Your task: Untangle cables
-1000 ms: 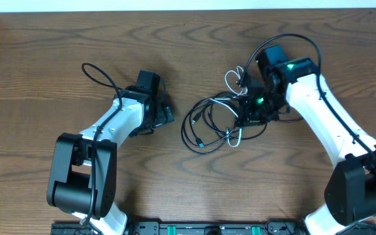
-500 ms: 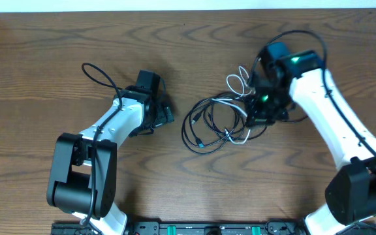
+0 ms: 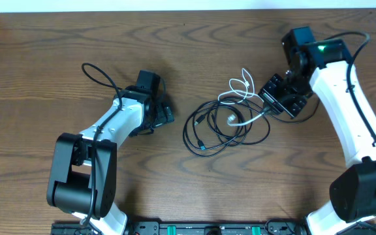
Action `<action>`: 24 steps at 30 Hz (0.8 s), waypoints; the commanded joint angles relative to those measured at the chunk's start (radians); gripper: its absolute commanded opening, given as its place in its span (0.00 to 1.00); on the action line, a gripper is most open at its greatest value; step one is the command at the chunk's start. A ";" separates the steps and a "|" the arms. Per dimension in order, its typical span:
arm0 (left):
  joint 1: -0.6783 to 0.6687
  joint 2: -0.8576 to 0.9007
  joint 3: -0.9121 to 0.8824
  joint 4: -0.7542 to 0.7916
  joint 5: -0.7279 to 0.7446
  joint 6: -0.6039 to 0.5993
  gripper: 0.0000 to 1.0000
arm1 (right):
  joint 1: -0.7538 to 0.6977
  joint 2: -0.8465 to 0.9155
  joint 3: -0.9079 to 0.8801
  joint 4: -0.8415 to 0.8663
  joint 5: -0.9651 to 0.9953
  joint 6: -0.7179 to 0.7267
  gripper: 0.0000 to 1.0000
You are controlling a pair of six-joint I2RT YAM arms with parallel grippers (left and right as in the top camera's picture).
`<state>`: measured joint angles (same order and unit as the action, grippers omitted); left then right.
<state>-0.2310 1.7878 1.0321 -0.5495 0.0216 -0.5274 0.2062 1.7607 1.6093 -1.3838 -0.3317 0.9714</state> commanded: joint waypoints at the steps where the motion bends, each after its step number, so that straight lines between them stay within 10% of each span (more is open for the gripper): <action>1: -0.002 0.004 0.017 -0.003 -0.003 -0.002 1.00 | 0.045 0.000 -0.011 0.101 0.018 -0.034 0.01; 10: -0.002 0.004 0.017 -0.003 -0.003 -0.002 1.00 | 0.085 0.000 -0.011 0.456 -0.087 -0.559 0.01; 17: -0.002 0.004 0.017 -0.003 -0.003 -0.002 1.00 | 0.154 -0.012 -0.006 0.371 -0.224 -0.959 0.01; 24: -0.002 0.004 0.017 -0.003 -0.003 -0.002 1.00 | 0.079 -0.162 0.039 0.377 -0.182 -0.984 0.01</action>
<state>-0.2310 1.7878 1.0321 -0.5495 0.0216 -0.5274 0.3405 1.7161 1.5978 -1.0210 -0.5232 0.0601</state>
